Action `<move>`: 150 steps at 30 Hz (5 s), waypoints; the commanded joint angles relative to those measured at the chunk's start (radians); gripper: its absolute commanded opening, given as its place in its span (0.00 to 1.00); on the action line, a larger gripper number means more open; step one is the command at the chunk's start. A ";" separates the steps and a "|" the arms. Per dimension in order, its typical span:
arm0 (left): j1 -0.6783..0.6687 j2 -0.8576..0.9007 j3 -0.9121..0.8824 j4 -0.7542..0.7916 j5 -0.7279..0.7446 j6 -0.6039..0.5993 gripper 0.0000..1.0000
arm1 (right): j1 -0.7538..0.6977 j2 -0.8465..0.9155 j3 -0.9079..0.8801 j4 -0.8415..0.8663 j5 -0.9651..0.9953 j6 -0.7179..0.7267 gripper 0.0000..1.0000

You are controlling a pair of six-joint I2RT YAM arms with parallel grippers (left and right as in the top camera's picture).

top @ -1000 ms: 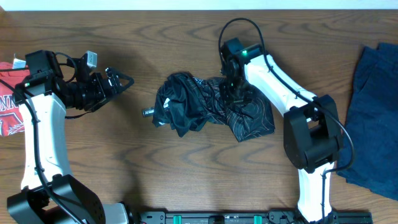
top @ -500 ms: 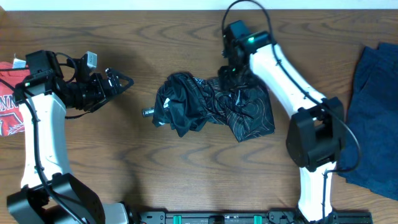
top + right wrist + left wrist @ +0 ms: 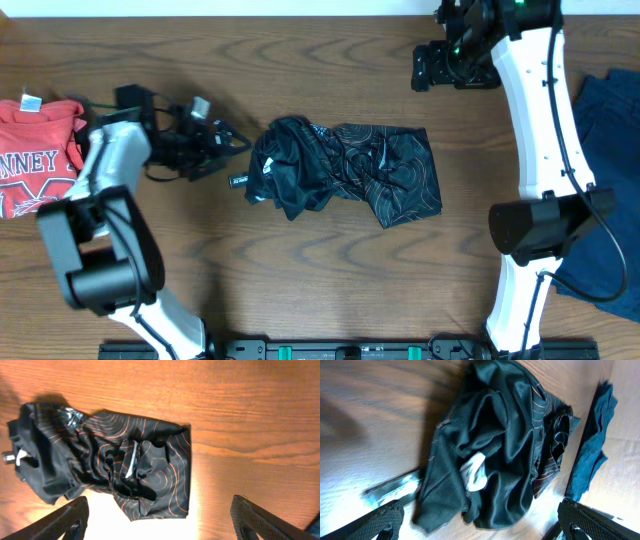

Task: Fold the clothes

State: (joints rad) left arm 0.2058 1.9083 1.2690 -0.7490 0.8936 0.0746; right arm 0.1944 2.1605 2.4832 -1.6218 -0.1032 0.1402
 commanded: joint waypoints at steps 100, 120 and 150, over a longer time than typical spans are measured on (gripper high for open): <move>-0.524 -0.224 0.007 0.372 -0.327 -0.623 0.06 | 0.027 -0.008 0.095 -0.051 -0.021 -0.044 0.80; -0.718 0.056 0.007 0.800 -0.380 -0.754 0.83 | 0.028 -0.008 0.095 -0.076 -0.021 -0.045 0.79; -0.589 -0.016 0.063 0.347 -0.239 -0.522 0.06 | 0.029 -0.008 0.093 -0.076 -0.021 -0.044 0.79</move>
State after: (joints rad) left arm -0.3737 1.9175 1.3163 -0.3611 0.6441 -0.5465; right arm 0.2253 2.1605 2.5584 -1.6951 -0.1196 0.1013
